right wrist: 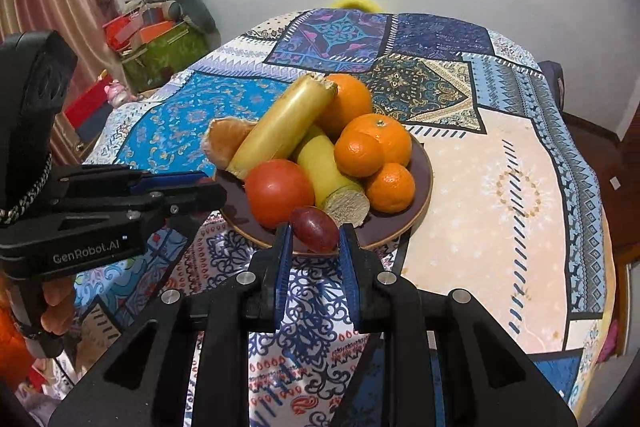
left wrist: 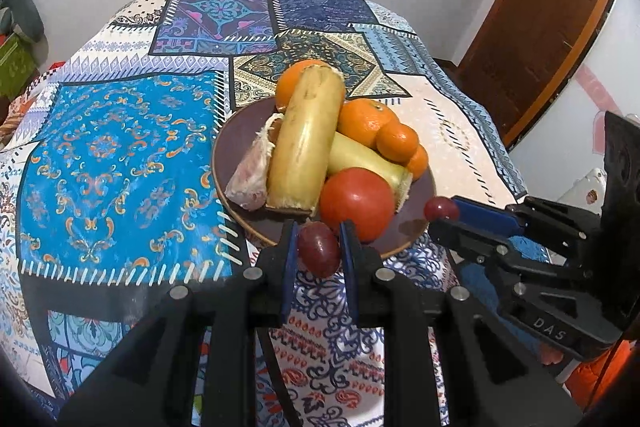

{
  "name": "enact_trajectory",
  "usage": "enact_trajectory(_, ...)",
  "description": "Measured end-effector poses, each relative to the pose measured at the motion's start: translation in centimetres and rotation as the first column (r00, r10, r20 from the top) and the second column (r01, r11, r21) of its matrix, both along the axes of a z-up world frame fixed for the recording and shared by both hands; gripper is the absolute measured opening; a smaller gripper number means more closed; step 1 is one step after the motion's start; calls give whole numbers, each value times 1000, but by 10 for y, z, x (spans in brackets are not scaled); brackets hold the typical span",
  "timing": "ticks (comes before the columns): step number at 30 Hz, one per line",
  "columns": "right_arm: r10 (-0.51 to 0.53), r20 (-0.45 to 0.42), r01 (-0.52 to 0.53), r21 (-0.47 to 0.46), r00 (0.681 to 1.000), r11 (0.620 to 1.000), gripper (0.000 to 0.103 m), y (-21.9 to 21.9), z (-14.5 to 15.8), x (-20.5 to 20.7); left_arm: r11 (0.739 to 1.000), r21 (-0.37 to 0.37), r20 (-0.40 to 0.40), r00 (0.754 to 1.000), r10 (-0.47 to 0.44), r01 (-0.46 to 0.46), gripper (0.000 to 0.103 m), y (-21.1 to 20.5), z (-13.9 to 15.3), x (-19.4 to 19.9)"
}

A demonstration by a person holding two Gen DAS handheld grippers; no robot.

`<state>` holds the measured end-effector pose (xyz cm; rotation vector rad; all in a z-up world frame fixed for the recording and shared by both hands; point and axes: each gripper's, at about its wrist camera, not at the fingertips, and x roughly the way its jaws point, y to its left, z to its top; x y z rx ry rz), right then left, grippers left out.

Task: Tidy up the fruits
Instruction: 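Lower both grapes onto the plate rim and open both tools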

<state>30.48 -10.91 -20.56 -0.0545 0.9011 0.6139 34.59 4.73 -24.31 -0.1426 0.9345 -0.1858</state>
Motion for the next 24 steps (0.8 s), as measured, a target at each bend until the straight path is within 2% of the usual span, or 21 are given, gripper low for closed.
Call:
enact_trajectory(14, 14, -32, -14, 6, 999, 1000, 22, 9, -20, 10, 1000, -7, -8, 1000, 8, -8, 20, 4, -13, 10)
enact_trajectory(24, 10, -32, -9, 20, 999, 1000, 22, 8, -21, 10, 1000, 29, -4, 1000, 5, -5, 21, -2, -13, 6)
